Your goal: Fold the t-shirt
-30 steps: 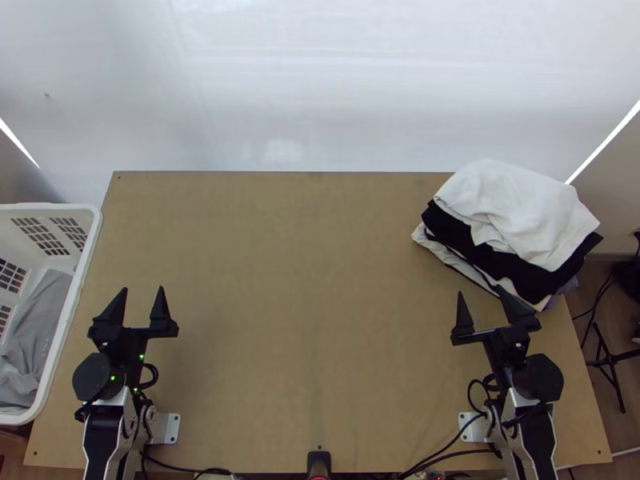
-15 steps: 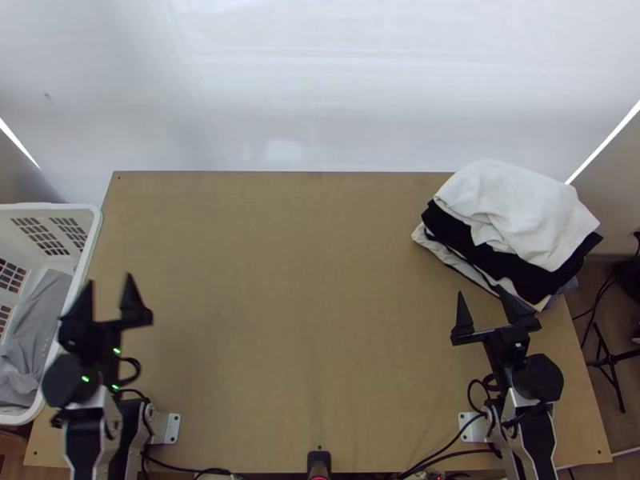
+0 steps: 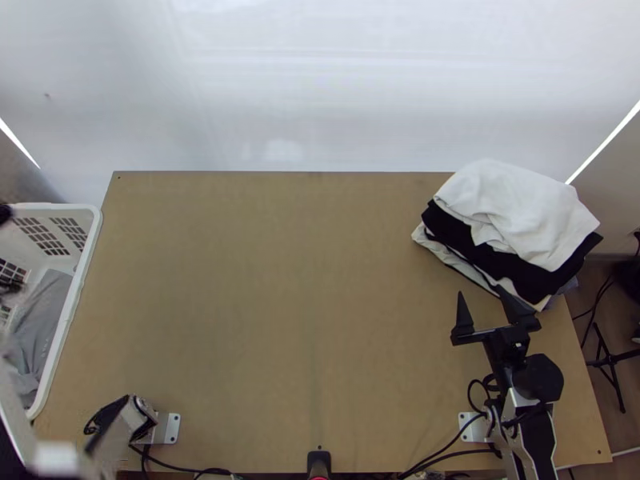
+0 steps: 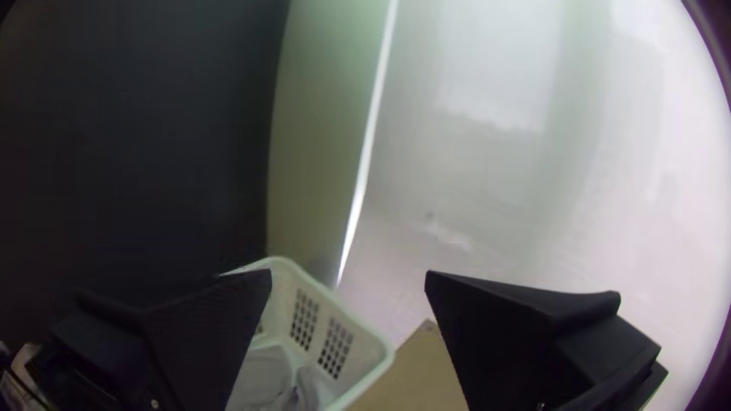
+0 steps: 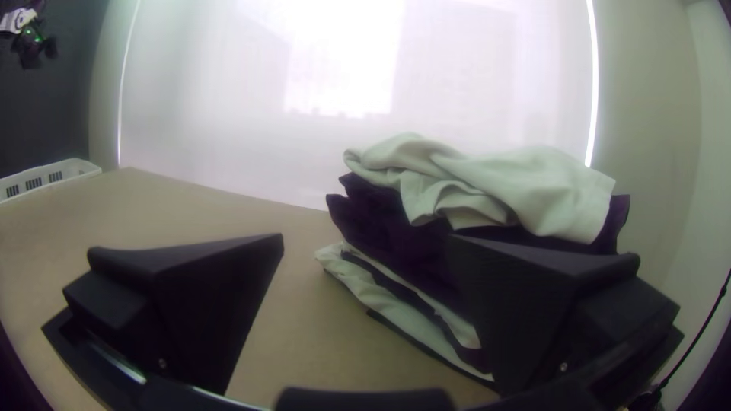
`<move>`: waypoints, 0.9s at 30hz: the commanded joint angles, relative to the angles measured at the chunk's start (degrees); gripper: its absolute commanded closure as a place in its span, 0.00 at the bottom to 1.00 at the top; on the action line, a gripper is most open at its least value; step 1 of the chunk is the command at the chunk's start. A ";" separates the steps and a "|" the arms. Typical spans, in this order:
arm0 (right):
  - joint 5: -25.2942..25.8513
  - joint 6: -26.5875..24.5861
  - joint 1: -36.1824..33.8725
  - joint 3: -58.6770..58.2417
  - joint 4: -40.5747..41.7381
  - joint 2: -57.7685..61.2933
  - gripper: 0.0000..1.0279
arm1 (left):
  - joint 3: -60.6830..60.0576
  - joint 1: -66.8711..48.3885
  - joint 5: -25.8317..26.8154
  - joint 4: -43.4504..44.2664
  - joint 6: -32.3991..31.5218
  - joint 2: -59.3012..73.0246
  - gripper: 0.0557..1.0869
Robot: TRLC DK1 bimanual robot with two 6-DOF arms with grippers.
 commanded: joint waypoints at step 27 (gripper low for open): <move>0.01 -0.08 0.01 0.01 0.01 0.01 0.04 | 25.81 37.39 -4.01 -10.80 36.72 71.27 0.05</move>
